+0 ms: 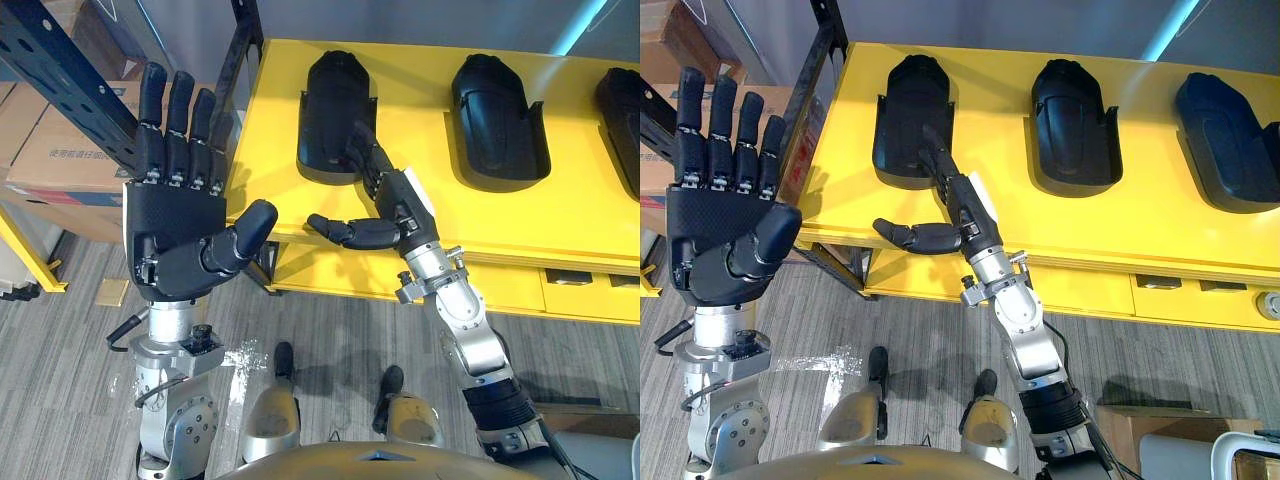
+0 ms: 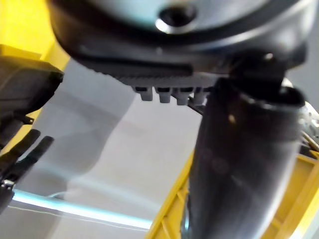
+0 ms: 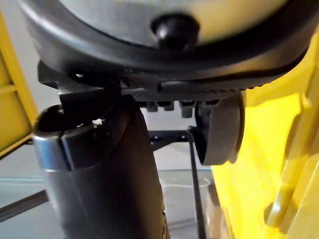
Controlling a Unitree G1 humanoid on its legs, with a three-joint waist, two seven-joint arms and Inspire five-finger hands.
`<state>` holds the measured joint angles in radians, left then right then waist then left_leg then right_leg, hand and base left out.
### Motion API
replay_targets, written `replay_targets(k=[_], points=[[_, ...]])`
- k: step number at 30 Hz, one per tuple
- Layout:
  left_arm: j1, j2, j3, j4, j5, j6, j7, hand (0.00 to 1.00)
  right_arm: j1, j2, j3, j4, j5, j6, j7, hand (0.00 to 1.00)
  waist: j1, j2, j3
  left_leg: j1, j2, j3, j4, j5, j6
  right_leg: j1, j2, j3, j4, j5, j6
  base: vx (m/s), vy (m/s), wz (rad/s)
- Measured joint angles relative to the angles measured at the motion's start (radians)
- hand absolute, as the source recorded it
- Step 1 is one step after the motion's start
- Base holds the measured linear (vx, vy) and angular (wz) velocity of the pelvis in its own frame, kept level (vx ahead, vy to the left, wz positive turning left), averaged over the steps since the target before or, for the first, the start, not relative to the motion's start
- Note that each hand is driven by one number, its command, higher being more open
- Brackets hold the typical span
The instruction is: Walk over and take three plastic housings, then place them on the shelf
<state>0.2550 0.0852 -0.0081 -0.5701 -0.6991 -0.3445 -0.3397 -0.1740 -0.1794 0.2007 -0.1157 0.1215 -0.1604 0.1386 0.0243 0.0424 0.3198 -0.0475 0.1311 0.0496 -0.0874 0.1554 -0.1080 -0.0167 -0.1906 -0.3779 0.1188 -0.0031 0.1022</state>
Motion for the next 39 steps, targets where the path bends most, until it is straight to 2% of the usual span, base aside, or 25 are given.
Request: replay_targets(k=[32, 35, 39], points=[[0.012, 0.000, -0.033, 0.000, -0.001, 0.023, 0.000, 1.00, -0.081, 0.018, 0.008, 0.079, -0.086, 0.017, -0.042, 1.00, 0.001, 0.007, -0.004, 0.003, 0.000, -0.006, 0.000, 0.007, 0.000, 0.004, 0.000, -0.004, 0.005, 0.000, 0.000, 0.00, -0.001, 0.00], [0.013, 0.000, -0.033, 0.000, -0.001, 0.023, -0.006, 1.00, -0.066, 0.018, 0.007, 0.072, -0.116, 0.017, -0.044, 1.00, 0.001, 0.010, -0.007, 0.012, 0.000, -0.005, 0.000, 0.006, -0.001, 0.015, 0.000, -0.004, 0.001, 0.001, 0.000, 0.00, 0.000, 0.00], [0.033, 0.000, -0.033, -0.004, -0.002, 0.023, -0.034, 1.00, 0.055, 0.013, 0.006, -0.031, -0.119, 0.011, -0.036, 1.00, 0.002, 0.016, -0.038, 0.025, 0.000, 0.001, -0.001, -0.003, -0.002, 0.034, 0.002, -0.003, -0.017, 0.004, 0.005, 0.00, -0.003, -0.01]])
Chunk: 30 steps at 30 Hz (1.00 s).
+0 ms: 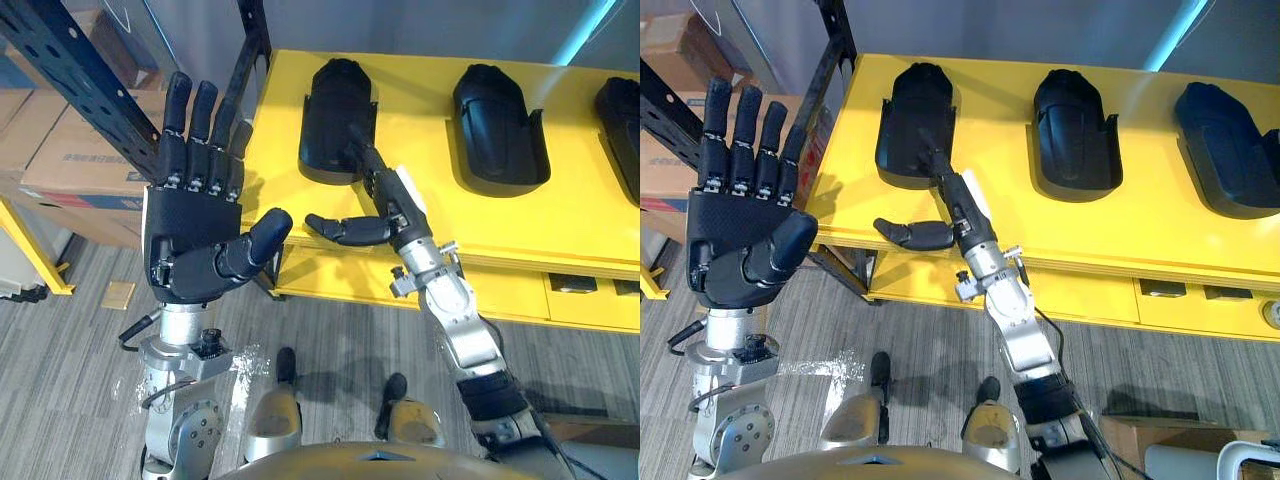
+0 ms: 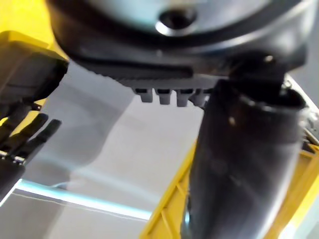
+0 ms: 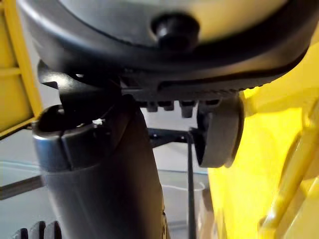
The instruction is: Walk over and take three plastic housings, then place them on the shelf
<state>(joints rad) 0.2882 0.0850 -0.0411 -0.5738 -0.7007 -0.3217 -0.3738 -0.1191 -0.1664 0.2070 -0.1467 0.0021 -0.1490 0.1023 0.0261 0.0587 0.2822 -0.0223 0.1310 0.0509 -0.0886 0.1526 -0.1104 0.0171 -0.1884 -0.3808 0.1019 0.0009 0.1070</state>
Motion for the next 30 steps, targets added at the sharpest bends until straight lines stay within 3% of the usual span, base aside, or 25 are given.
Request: replay_targets(k=[6, 11, 16, 23, 27, 30], points=[[0.030, 0.000, 0.003, -0.022, 0.000, 0.002, -0.046, 1.00, 0.121, -0.036, -0.027, -0.157, 0.008, -0.113, 0.070, 1.00, -0.006, 0.001, -0.062, 0.037, 0.004, 0.042, 0.000, -0.027, -0.001, 0.033, 0.008, 0.032, -0.042, 0.013, 0.010, 0.01, -0.012, -0.20], [0.022, 0.001, 0.027, -0.023, 0.001, 0.017, -0.077, 1.00, 0.145, -0.030, -0.089, -0.240, 0.051, -0.199, 0.084, 1.00, -0.008, -0.020, -0.120, 0.067, 0.013, 0.082, 0.000, -0.040, -0.005, 0.053, 0.020, 0.063, -0.072, 0.027, 0.008, 0.04, -0.019, -0.20], [0.022, 0.001, 0.060, -0.023, 0.004, 0.026, -0.089, 1.00, 0.165, -0.010, -0.131, -0.249, 0.052, -0.200, 0.037, 1.00, -0.029, -0.030, -0.147, 0.088, 0.012, 0.099, -0.001, -0.053, -0.006, 0.071, 0.021, 0.077, -0.089, 0.030, 0.012, 0.01, -0.007, -0.12], [0.030, 0.001, 0.099, -0.024, 0.004, 0.053, -0.131, 1.00, 0.269, 0.049, -0.262, -0.248, 0.015, -0.154, -0.148, 1.00, -0.044, -0.025, -0.170, 0.104, 0.013, 0.129, -0.001, -0.066, -0.006, 0.071, 0.022, 0.105, -0.095, 0.031, 0.013, 0.01, 0.000, -0.11], [0.034, 0.021, 0.077, -0.023, 0.002, 0.098, -0.241, 1.00, 0.292, 0.052, -0.341, -0.228, -0.030, -0.118, -0.244, 1.00, -0.065, -0.024, -0.172, 0.103, 0.013, 0.141, -0.001, -0.071, -0.008, 0.066, 0.023, 0.116, -0.105, 0.037, 0.014, 0.01, 0.000, -0.09], [0.026, 0.082, -0.023, 0.008, -0.006, 0.161, -0.358, 1.00, 0.314, 0.052, -0.391, -0.116, -0.034, -0.072, -0.304, 1.00, -0.080, -0.019, -0.188, 0.105, 0.015, 0.165, -0.001, -0.078, -0.009, 0.053, 0.025, 0.138, -0.105, 0.038, 0.015, 0.02, 0.002, -0.19]])
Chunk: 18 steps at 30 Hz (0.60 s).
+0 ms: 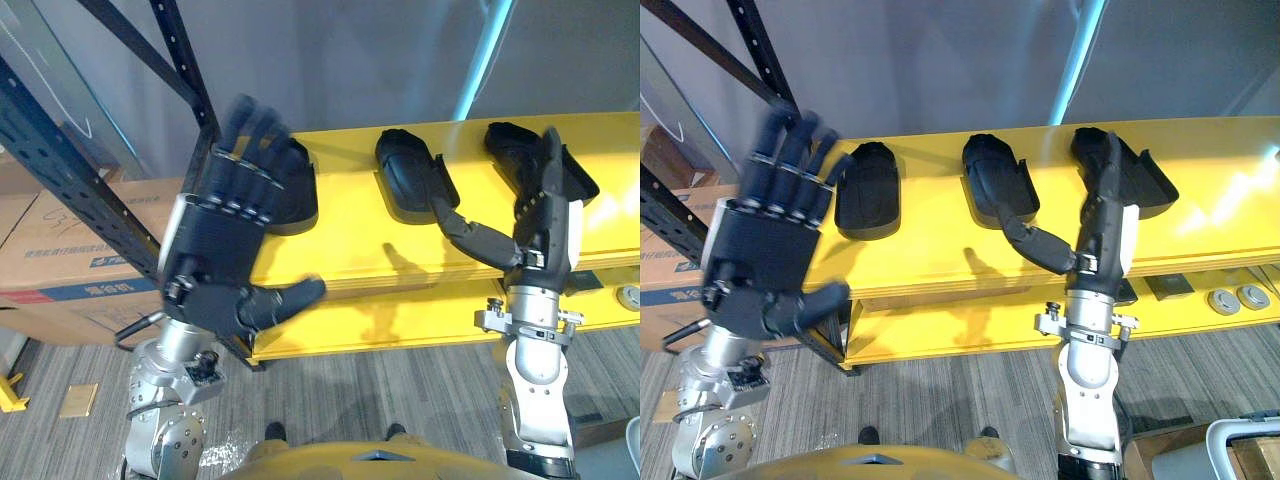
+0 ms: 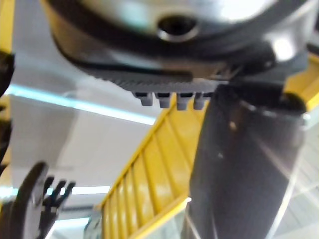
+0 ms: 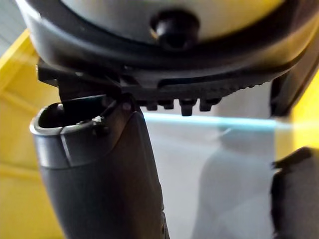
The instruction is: Walk over and take three plastic housings, then place them on the shelf
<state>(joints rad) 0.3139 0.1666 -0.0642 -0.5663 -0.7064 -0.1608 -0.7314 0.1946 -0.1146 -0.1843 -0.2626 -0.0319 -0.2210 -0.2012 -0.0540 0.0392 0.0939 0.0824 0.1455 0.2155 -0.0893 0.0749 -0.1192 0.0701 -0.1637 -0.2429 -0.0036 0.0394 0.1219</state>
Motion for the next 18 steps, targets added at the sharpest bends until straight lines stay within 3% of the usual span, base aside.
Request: replay_targets(k=[2, 4, 7, 9, 14, 18], points=[[-0.047, 0.043, -0.125, 0.085, 0.016, 0.056, -0.030, 1.00, 0.058, 0.002, -0.032, 0.119, -0.001, 0.024, -0.039, 1.00, -0.012, 0.010, -0.006, 0.009, 0.002, 0.022, 0.000, -0.007, -0.001, -0.003, 0.001, 0.017, 0.000, 0.003, 0.001, 0.03, 0.009, -0.26], [-0.053, 0.047, -0.182, 0.147, 0.012, 0.100, -0.032, 1.00, 0.083, 0.006, -0.049, 0.214, 0.004, 0.029, -0.065, 1.00, -0.030, 0.018, -0.013, 0.018, 0.006, 0.049, 0.000, -0.017, -0.003, -0.009, 0.004, 0.037, 0.001, 0.003, 0.002, 0.04, 0.011, -0.39], [-0.084, 0.046, -0.286, 0.318, 0.020, 0.171, 0.040, 1.00, 0.116, 0.054, -0.139, 0.376, 0.010, 0.029, -0.135, 1.00, -0.053, 0.033, -0.025, 0.042, 0.022, 0.124, 0.000, -0.044, -0.009, -0.016, 0.004, 0.072, 0.002, 0.005, 0.002, 0.05, 0.018, -0.38], [-0.088, 0.035, -0.336, 0.434, 0.065, 0.219, 0.116, 1.00, 0.152, 0.081, -0.181, 0.457, 0.010, 0.024, -0.181, 1.00, -0.082, 0.044, -0.033, 0.065, 0.048, 0.252, 0.000, -0.042, -0.015, -0.014, 0.006, 0.085, 0.003, 0.004, 0.003, 0.06, 0.022, -0.22], [-0.082, 0.016, -0.363, 0.622, 0.098, 0.275, 0.153, 1.00, 0.180, 0.085, -0.181, 0.676, 0.015, 0.023, -0.157, 1.00, -0.075, 0.024, -0.040, 0.082, 0.053, 0.281, 0.000, -0.041, -0.019, -0.008, 0.009, 0.102, 0.003, 0.003, 0.003, 0.02, -0.001, -0.08], [-0.071, 0.040, -0.371, 0.772, 0.280, 0.273, 0.159, 1.00, 0.171, 0.099, -0.169, 0.882, 0.075, 0.069, -0.108, 1.00, -0.060, 0.012, -0.045, 0.101, 0.041, 0.255, -0.001, -0.036, -0.024, 0.015, -0.005, 0.081, 0.025, -0.026, 0.008, 0.00, 0.004, 0.14]])
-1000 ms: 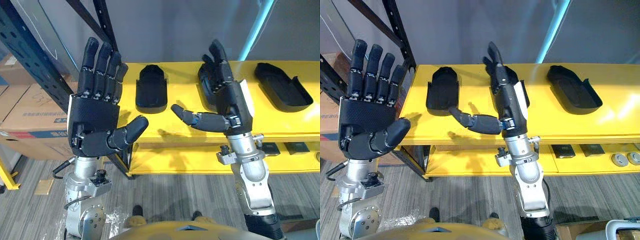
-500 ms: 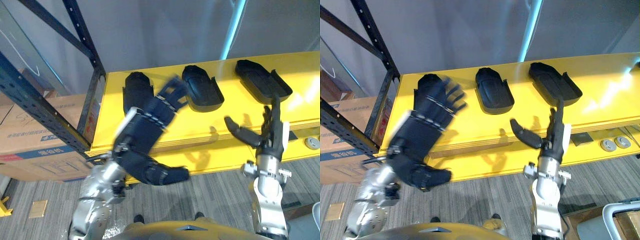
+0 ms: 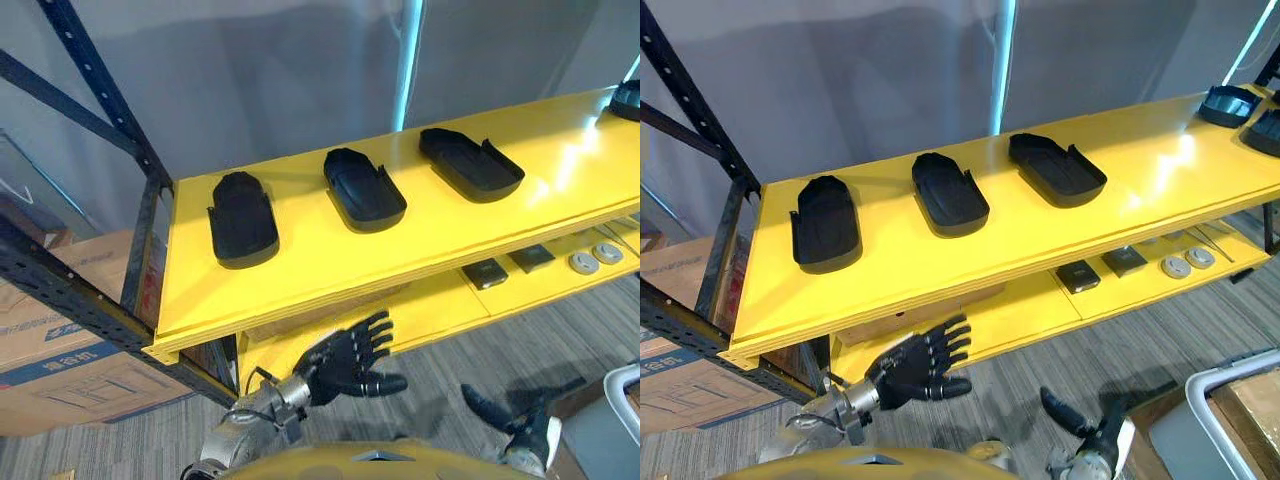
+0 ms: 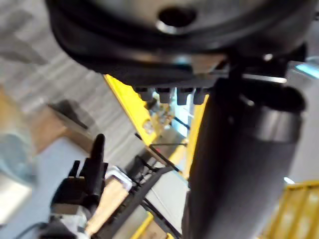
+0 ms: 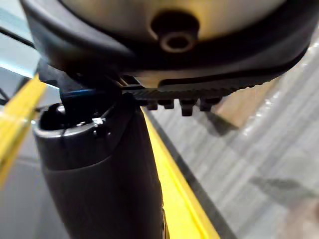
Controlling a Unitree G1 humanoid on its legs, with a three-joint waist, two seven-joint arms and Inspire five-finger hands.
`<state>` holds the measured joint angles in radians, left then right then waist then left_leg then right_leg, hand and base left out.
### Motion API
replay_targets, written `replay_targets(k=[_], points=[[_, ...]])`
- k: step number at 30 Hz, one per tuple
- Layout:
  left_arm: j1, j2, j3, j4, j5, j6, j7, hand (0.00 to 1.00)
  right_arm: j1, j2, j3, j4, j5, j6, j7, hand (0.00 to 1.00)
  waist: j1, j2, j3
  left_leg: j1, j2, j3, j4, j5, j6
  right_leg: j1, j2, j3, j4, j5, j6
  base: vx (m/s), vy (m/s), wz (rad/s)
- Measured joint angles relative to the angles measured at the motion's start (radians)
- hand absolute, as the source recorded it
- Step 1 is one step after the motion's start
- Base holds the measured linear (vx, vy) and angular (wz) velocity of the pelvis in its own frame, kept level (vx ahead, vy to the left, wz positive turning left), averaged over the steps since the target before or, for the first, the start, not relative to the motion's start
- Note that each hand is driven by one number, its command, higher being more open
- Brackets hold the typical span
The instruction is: Walk over and take three plastic housings, then place them on the shelf
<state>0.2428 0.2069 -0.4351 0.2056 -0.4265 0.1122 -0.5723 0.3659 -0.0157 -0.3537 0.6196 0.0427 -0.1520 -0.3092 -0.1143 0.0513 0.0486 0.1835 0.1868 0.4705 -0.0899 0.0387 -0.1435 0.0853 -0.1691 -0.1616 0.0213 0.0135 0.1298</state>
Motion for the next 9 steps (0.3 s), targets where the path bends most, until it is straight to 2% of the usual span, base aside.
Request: replay_targets(k=[3, 5, 7, 9], points=[[-0.001, 0.002, 0.007, 0.117, 0.065, -0.005, 0.027, 1.00, -0.038, -0.006, -0.026, 0.141, 0.084, 0.066, 0.047, 1.00, 0.005, -0.004, -0.001, -0.003, -0.014, -0.025, 0.000, 0.003, 0.004, 0.007, -0.007, -0.021, 0.009, -0.019, 0.004, -0.01, 0.007, 0.25], [-0.005, -0.002, 0.040, 0.293, 0.115, -0.008, 0.089, 1.00, -0.080, -0.005, -0.058, 0.291, 0.124, 0.138, 0.095, 1.00, 0.009, -0.013, 0.000, -0.009, -0.022, -0.050, 0.000, 0.004, 0.006, 0.010, -0.013, -0.039, 0.011, -0.028, 0.006, -0.01, 0.019, 0.25], [-0.006, -0.009, 0.101, 0.430, 0.133, -0.020, 0.144, 1.00, -0.091, 0.009, -0.087, 0.338, 0.166, 0.167, 0.127, 1.00, 0.017, -0.022, 0.002, -0.019, -0.025, -0.073, 0.000, 0.009, 0.010, 0.017, -0.016, -0.056, 0.010, -0.031, 0.007, 0.04, -0.007, 0.31], [-0.018, -0.019, 0.194, 0.526, 0.157, -0.065, 0.194, 1.00, -0.096, 0.011, -0.089, 0.367, 0.178, 0.168, 0.135, 1.00, 0.030, -0.038, 0.010, -0.028, -0.030, -0.096, -0.001, 0.016, 0.016, 0.026, -0.020, -0.079, 0.008, -0.024, 0.008, 0.05, -0.005, 0.30]])
